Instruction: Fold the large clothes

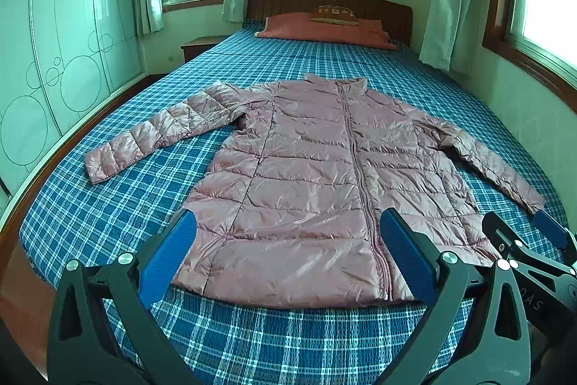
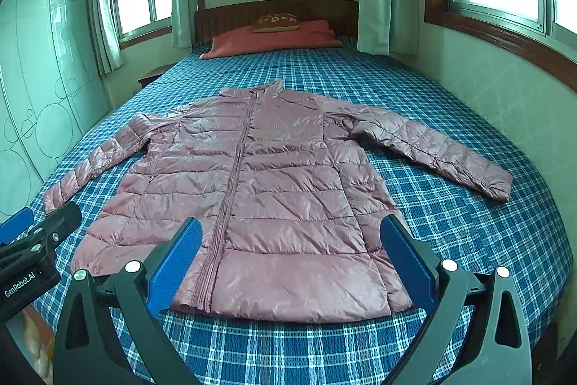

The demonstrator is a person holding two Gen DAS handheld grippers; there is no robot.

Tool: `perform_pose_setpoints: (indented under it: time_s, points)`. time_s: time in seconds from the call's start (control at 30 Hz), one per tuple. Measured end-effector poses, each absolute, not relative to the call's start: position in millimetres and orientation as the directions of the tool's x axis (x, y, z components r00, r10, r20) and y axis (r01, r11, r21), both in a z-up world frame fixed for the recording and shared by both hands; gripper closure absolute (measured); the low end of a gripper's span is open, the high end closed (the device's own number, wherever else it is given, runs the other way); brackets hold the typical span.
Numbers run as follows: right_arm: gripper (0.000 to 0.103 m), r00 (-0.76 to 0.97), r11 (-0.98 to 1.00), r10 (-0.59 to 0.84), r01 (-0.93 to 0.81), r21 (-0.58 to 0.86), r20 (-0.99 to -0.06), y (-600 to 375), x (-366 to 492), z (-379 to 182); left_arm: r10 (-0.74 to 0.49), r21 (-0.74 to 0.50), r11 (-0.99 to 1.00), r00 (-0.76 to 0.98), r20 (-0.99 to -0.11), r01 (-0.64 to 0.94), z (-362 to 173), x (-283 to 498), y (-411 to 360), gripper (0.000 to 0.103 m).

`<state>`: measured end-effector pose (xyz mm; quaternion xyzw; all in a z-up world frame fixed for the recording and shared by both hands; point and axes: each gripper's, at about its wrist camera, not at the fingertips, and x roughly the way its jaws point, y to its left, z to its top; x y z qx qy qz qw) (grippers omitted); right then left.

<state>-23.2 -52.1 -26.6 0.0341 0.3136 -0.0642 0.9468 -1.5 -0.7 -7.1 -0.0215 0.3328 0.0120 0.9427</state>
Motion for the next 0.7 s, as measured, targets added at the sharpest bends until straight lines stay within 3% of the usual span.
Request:
perform_pose_setpoints:
  time_s: [0.7]
  points:
    - [0.005,0.795,0.989,-0.101,0.143,0.024,-0.598,-52.1,-22.8,-27.2,0.009,-0.034,0.999,0.779,-0.626,-0.039,-10.0,-4.4,1.4,0.002]
